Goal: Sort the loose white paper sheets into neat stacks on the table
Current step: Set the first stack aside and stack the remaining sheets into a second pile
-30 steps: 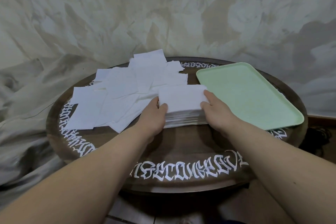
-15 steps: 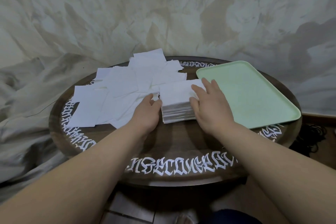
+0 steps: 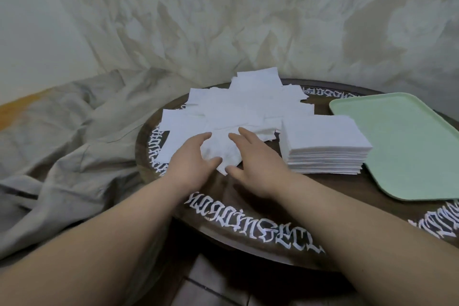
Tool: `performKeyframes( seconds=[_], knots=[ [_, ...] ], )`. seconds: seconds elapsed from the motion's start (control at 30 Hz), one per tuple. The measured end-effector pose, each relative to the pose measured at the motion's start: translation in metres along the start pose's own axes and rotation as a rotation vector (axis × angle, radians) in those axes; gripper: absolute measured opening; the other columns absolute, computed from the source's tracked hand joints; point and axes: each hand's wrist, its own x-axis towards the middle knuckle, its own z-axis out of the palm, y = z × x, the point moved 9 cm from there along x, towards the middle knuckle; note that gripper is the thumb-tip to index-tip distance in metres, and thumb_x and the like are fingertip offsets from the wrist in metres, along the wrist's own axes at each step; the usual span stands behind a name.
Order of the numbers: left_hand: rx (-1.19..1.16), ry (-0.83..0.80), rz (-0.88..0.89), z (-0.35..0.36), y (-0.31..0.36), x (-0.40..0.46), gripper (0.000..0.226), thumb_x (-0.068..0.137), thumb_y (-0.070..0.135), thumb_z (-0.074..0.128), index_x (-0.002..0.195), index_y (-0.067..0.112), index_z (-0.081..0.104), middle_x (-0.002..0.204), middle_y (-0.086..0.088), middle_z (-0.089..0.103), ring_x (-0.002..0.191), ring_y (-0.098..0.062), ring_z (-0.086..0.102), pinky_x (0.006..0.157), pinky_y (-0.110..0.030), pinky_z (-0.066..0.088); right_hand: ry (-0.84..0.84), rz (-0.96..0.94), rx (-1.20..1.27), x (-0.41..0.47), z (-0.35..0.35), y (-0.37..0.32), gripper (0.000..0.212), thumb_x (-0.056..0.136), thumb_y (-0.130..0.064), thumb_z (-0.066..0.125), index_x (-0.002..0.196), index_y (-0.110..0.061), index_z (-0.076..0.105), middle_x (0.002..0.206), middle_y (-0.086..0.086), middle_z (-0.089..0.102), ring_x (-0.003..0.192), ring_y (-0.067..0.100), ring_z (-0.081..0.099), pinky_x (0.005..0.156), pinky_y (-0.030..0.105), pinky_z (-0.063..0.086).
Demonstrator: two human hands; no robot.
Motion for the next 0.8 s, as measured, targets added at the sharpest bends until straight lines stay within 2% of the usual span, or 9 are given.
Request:
performKeyframes(
  seconds=[0.1,0.2,0.27,0.33,0.47,0.57,0.67,0.73,0.8],
  knots=[
    [0.192,-0.03,0.027,0.005,-0.027,0.023,0.071,0.08,0.045,0.068,0.141,0.022,0.041,0.148,0.0,0.039,0.139,-0.018,0.028,0.113,-0.03,0.02,-0.1,0.011,-0.043,0.026,0.021,0.01,0.089,0.081,-0.047,0.064,0.151,-0.023,0.014,0.159,0.003,0.006,0.146,0.019,0.01,0.114,0.031,0.018],
    [0.33,-0.096,-0.033,0.011,-0.052,0.042,0.08,0.075,0.063,0.062,0.139,0.021,0.041,0.145,-0.003,0.041,0.138,-0.023,0.029,0.113,-0.034,0.023,-0.181,0.049,-0.149,0.049,0.038,0.023,0.098,0.073,-0.06,0.064,0.15,-0.022,0.015,0.155,0.004,0.02,0.14,0.025,0.02,0.114,0.039,0.024],
    [0.339,-0.09,-0.067,0.014,-0.062,0.051,0.08,0.074,0.069,0.057,0.136,0.021,0.045,0.141,-0.001,0.044,0.133,-0.025,0.036,0.109,-0.038,0.032,-0.13,0.064,-0.241,0.062,0.037,0.027,0.092,0.073,-0.069,0.057,0.145,-0.024,0.026,0.146,0.002,0.034,0.129,0.027,0.031,0.105,0.043,0.033],
    [0.357,-0.079,-0.059,0.016,-0.064,0.056,0.078,0.074,0.07,0.055,0.136,0.023,0.046,0.142,-0.001,0.044,0.132,-0.026,0.038,0.107,-0.04,0.034,-0.07,0.064,-0.3,0.071,0.035,0.027,0.078,0.074,-0.073,0.051,0.136,-0.026,0.04,0.135,0.001,0.043,0.119,0.026,0.036,0.098,0.043,0.038],
    [0.349,-0.081,-0.023,0.012,-0.067,0.061,0.058,0.083,0.046,0.059,0.136,0.024,0.049,0.141,-0.001,0.046,0.13,-0.023,0.04,0.108,-0.034,0.032,0.021,0.031,-0.34,0.079,0.035,0.021,0.05,0.087,-0.061,0.046,0.118,-0.023,0.057,0.119,0.004,0.05,0.11,0.027,0.041,0.089,0.038,0.042],
    [0.292,-0.034,0.057,0.006,-0.062,0.057,0.039,0.086,0.026,0.054,0.124,0.022,0.059,0.131,-0.002,0.056,0.124,-0.025,0.047,0.099,-0.031,0.037,0.071,0.003,-0.32,0.08,0.035,0.016,0.035,0.095,-0.042,0.042,0.113,-0.019,0.062,0.114,0.004,0.054,0.106,0.026,0.044,0.081,0.035,0.043],
    [0.282,-0.027,0.147,0.009,-0.055,0.046,0.032,0.088,0.009,0.047,0.115,0.014,0.063,0.12,-0.004,0.062,0.115,-0.026,0.051,0.091,-0.03,0.037,0.088,-0.001,-0.257,0.078,0.032,0.016,0.028,0.097,-0.031,0.041,0.109,-0.019,0.063,0.112,0.003,0.056,0.103,0.025,0.046,0.077,0.035,0.044],
    [0.282,-0.053,0.172,0.013,-0.059,0.043,0.03,0.088,0.006,0.042,0.109,0.016,0.061,0.112,-0.001,0.061,0.11,-0.025,0.052,0.085,-0.03,0.039,0.127,-0.029,-0.207,0.073,0.025,0.015,0.026,0.095,-0.025,0.043,0.108,-0.018,0.064,0.112,0.002,0.057,0.103,0.025,0.048,0.077,0.035,0.045],
    [0.292,-0.086,0.165,0.015,-0.065,0.045,0.031,0.089,0.005,0.039,0.109,0.018,0.059,0.111,0.001,0.058,0.111,-0.023,0.051,0.086,-0.032,0.041,0.18,-0.066,-0.144,0.065,0.015,0.013,0.026,0.094,-0.02,0.045,0.111,-0.017,0.066,0.114,0.002,0.059,0.104,0.026,0.051,0.08,0.038,0.046]
  ],
)
